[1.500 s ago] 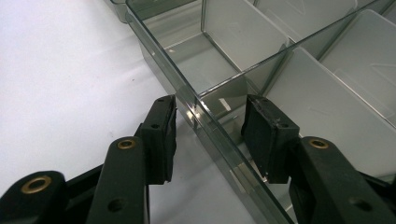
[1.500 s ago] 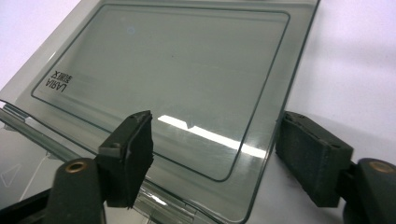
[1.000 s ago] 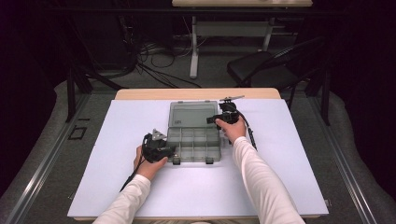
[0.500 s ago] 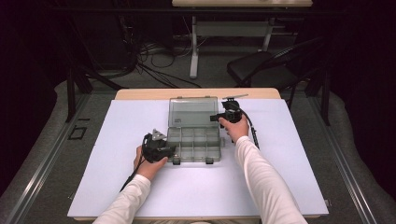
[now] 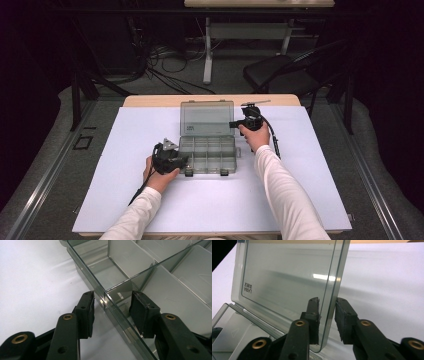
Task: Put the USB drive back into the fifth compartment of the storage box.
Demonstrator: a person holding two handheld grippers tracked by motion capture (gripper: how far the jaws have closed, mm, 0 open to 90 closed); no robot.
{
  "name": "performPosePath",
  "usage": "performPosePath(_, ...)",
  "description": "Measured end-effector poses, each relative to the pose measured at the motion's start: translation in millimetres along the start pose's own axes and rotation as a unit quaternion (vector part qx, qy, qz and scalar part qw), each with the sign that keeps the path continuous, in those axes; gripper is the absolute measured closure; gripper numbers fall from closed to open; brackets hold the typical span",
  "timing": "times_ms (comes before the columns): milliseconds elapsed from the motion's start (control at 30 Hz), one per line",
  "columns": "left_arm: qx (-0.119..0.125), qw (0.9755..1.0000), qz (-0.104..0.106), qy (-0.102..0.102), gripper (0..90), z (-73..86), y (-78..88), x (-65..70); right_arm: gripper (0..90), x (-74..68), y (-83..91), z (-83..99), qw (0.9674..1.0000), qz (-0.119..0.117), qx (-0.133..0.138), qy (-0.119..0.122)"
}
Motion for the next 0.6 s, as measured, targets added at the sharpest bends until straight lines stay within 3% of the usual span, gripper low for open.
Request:
performPosePath(333,0.0,1.0,0.0,0.0,54.8,0.0,0.0,0.0,80.5,2.6,3.3,1.9,0.9997,-0.012,0.021,-0.008)
performPosePath(600,0.0,1.0,0.001,0.0,54.9,0.0,0.0,0.1,82.2,2.0,6.4,3.7,0.9985,-0.024,0.048,0.011)
Point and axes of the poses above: each handheld gripper's, and its own axes: y roughly backward along the jaws, z roughly out of its underside, x roughly to its right, the point moved 8 cm from there along -y, roughly forward along the jaws, and after that the axes turned 12 degrees about -z, right-handed, at the moved point
